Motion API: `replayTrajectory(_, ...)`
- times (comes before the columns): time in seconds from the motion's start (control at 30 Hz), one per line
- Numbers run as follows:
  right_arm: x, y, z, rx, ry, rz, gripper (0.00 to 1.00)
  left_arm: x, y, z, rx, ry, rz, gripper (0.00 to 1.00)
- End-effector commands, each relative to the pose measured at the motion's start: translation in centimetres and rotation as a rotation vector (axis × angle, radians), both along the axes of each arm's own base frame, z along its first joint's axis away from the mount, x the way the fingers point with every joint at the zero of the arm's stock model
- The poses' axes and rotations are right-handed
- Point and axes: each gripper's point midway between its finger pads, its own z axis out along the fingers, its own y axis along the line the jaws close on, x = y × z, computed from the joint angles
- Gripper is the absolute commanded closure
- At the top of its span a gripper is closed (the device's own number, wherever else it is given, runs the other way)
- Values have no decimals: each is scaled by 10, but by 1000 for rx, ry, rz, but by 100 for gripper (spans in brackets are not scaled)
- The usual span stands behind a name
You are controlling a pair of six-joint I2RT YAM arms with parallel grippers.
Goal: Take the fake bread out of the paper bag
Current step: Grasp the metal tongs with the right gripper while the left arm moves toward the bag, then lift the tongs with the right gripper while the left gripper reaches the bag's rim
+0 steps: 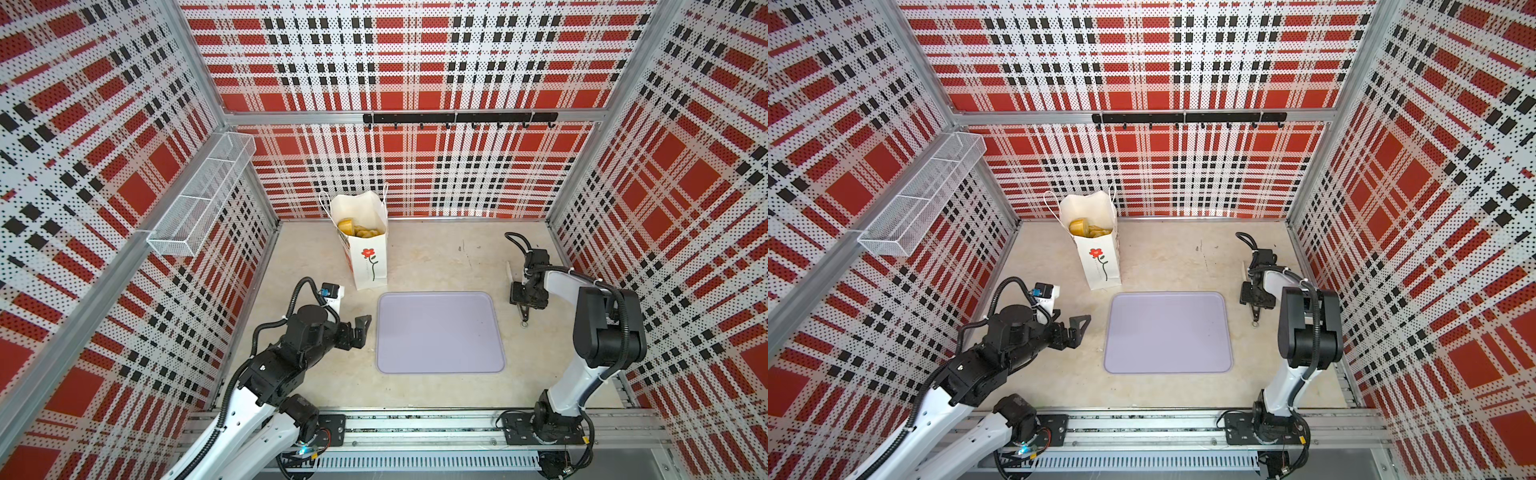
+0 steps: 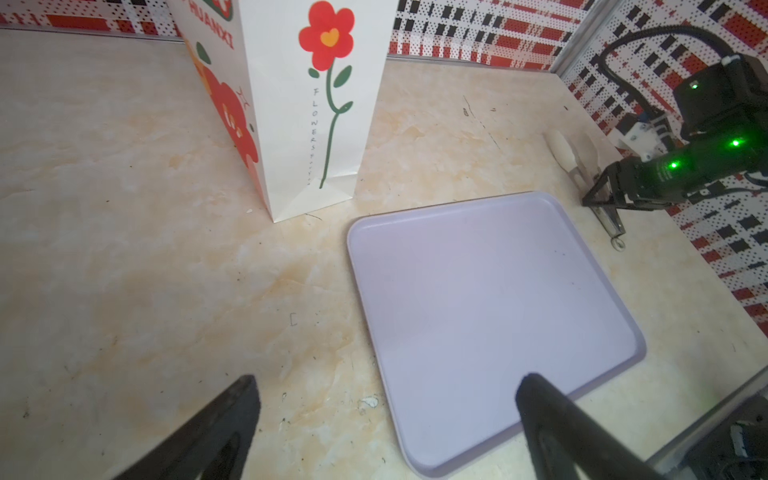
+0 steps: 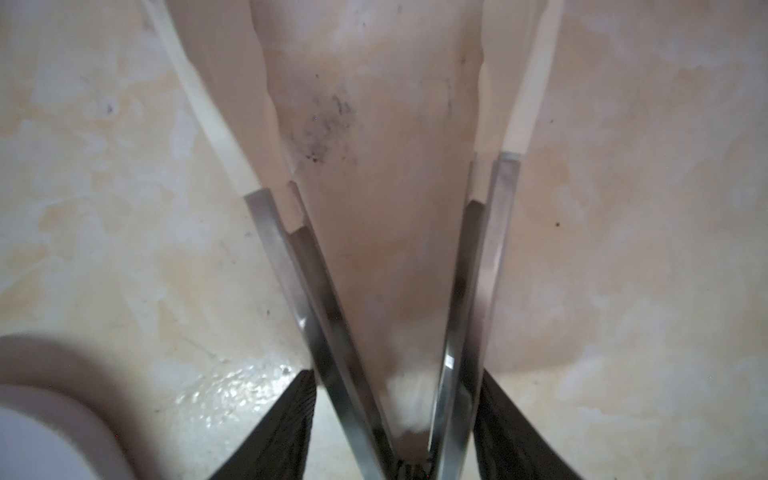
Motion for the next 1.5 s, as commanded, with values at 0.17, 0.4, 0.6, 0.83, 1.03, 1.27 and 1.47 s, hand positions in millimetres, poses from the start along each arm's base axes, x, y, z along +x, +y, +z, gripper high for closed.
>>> replayTrajectory(0.17,-14,2,-7,-2,42,28,46,-7,-7,4,24,-15,-31,1)
replayTrajectory(0.4,-16,3,-8,2,49,37,68,-10,-9,4,33,-18,-41,0)
replayTrajectory(0.6,-19,13,29,22,-43,81,67,-21,-18,14,-4,-69,-117,0)
replayTrajectory(0.83,-35,32,94,121,-133,104,71,-25,-21,20,-26,-89,-137,0)
replayTrajectory(1.03,-49,47,135,195,-189,126,69,-27,-23,21,-26,-92,-147,1)
replayTrajectory(1.27,-66,55,156,238,-200,129,64,-29,-22,22,-25,-98,-146,1)
replayTrajectory(1.47,-77,56,168,242,-214,121,60,-31,-22,22,-13,-103,-147,1)
